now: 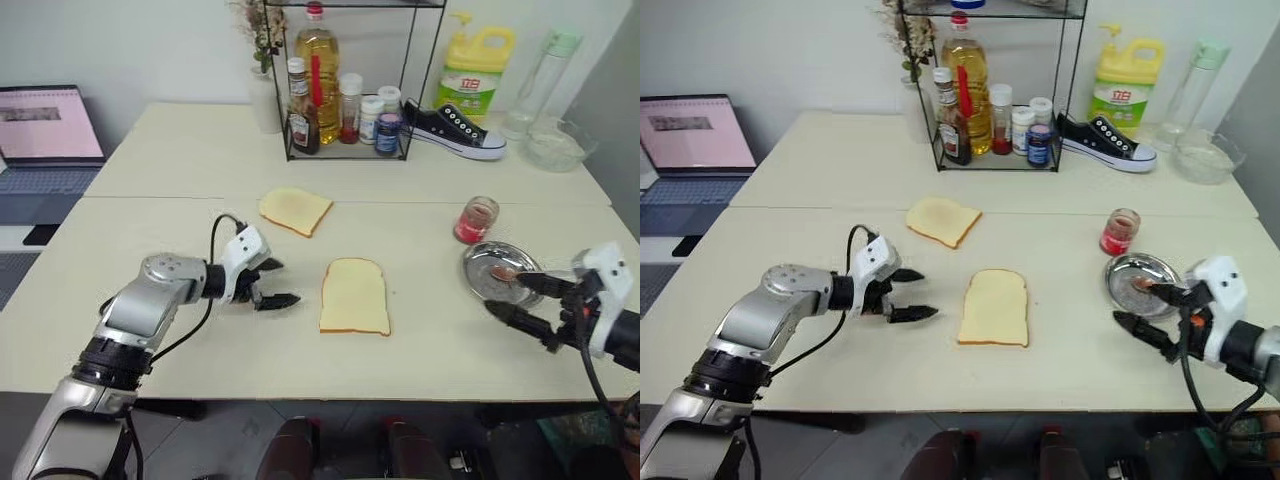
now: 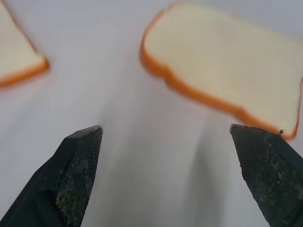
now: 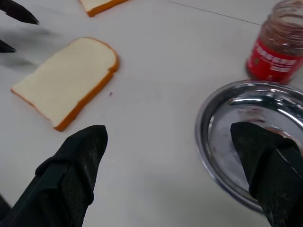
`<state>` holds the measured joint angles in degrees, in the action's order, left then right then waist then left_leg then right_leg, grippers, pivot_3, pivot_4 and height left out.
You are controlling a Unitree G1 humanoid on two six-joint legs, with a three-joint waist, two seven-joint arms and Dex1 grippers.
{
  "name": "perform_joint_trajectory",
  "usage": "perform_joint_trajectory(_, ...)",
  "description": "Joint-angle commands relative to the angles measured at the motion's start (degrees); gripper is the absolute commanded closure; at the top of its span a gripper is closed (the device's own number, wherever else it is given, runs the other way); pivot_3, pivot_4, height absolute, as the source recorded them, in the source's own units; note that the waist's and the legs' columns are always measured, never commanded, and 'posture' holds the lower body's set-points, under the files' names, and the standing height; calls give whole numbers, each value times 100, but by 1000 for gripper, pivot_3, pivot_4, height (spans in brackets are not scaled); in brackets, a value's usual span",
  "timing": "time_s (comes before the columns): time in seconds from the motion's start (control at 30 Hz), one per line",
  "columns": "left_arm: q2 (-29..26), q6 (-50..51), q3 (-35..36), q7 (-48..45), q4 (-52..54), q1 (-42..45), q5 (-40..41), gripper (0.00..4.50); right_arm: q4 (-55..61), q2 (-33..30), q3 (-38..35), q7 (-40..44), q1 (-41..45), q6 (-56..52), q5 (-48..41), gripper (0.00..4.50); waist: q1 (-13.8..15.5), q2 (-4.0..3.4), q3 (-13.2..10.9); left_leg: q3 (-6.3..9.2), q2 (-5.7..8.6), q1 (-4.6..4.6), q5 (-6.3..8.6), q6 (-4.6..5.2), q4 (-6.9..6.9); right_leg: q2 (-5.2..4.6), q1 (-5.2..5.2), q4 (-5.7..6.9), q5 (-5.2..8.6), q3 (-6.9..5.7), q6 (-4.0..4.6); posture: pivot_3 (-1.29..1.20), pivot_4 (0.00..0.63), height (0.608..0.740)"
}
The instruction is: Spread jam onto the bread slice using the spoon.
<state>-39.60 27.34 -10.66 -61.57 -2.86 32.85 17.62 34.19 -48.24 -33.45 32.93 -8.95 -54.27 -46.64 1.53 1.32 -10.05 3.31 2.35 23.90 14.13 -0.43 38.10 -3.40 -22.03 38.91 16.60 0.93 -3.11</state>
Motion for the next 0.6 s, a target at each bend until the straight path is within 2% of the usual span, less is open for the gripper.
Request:
perform_joint_trajectory(0.03, 211, -383, 168, -271, 412, 394, 229, 33, -144, 407, -400, -593, 146, -1, -52, 0, -25, 0, 1, -2, 0, -1, 0, 0, -1, 0, 0, 0, 0, 1, 0, 0, 150, 740)
perform_joint_trajectory(0.2, 529, -281, 114, -561, 679, 892, 543, 33, -496, 1292, -813, -1517, 218, -193, -313, 0, -96, -4, 2, -7, -11, -6, -1, -1, -12, 13, -8, 6, 0, 1, 1, 0, 150, 740)
perform_joint_trajectory(0.33, 880, -372, -157, -513, 674, 1174, 371, 33, -894, 1867, -1163, -2062, 316, -184, -582, 0, -140, -11, 5, -9, -9, -5, -1, -1, -12, 15, -7, 6, 0, 1, 1, 0, 150, 740)
perform_joint_trajectory(0.43, 1162, -727, -396, -497, 417, 1252, 66, 33, -1458, 2163, -1134, -2400, 641, 23, -472, 0, -159, -17, 8, -17, -6, -11, -1, 0, -10, 15, -3, 6, 0, 1, 1, 0, 150, 740)
perform_joint_trajectory(0.6, 1425, -725, -417, -361, 384, 1304, -3, 33, -2497, 2441, -1190, -2666, 1517, 376, -542, 0, -215, -30, 10, -23, -11, -12, -1, 0, -14, 21, -11, 11, 0, 4, 1, 0, 150, 740)
